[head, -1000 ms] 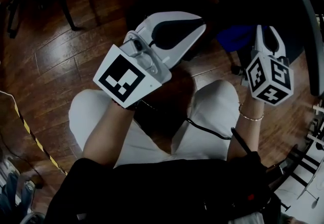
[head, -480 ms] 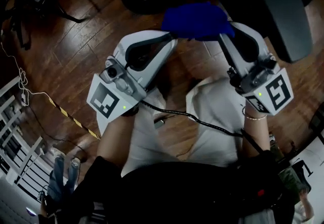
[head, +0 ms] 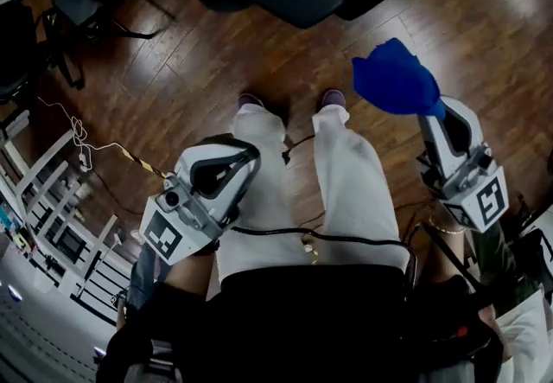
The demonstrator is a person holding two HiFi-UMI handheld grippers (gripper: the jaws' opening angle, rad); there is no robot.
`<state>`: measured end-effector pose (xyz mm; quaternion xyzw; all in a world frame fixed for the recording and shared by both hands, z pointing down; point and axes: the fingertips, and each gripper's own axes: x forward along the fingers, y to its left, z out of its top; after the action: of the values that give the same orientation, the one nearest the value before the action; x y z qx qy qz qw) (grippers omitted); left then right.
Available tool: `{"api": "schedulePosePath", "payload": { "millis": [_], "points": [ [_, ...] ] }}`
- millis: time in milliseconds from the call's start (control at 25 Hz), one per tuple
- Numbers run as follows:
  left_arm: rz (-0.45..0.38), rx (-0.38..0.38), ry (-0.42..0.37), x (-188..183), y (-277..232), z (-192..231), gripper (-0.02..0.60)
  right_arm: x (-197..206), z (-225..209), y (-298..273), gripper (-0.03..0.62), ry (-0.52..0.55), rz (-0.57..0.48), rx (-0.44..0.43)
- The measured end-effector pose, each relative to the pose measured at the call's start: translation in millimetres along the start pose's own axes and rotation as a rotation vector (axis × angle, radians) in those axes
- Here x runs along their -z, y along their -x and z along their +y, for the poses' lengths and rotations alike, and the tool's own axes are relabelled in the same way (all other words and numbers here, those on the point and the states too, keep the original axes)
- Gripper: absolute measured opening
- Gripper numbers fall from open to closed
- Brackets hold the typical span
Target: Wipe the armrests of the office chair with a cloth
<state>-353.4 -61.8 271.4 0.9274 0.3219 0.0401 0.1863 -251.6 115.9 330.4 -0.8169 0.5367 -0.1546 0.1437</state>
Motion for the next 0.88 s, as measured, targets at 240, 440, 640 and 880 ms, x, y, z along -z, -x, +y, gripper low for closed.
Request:
{"api": "schedulePosePath", "payload": {
  "millis": [240, 440, 640, 880],
  "points": [
    [-0.009, 0.164, -0.113, -75.0, -116.2, -84.9, 0.006, -101.8, -28.0, 122.2, 0.04, 0.052, -0.122, 0.14],
    [-0.067, 0.254, -0.124, -126.7, -190.8, -139.7, 0.006, -175.5, -51.6, 195.6, 0.04, 0.098, -0.192, 0.22],
    [-0.007, 0.217, -0.18, -162.7, -231.3, -130.4, 0.006, -242.1, -87.4, 199.2, 0.04, 0.156, -0.228, 0.209],
    [0.001, 0.115, -0.206, -188.6, -332.0, -40.5, 0.006, -329.5, -178.8, 114.2, 0.04, 0.2, -0.228, 0.026]
  ]
}}
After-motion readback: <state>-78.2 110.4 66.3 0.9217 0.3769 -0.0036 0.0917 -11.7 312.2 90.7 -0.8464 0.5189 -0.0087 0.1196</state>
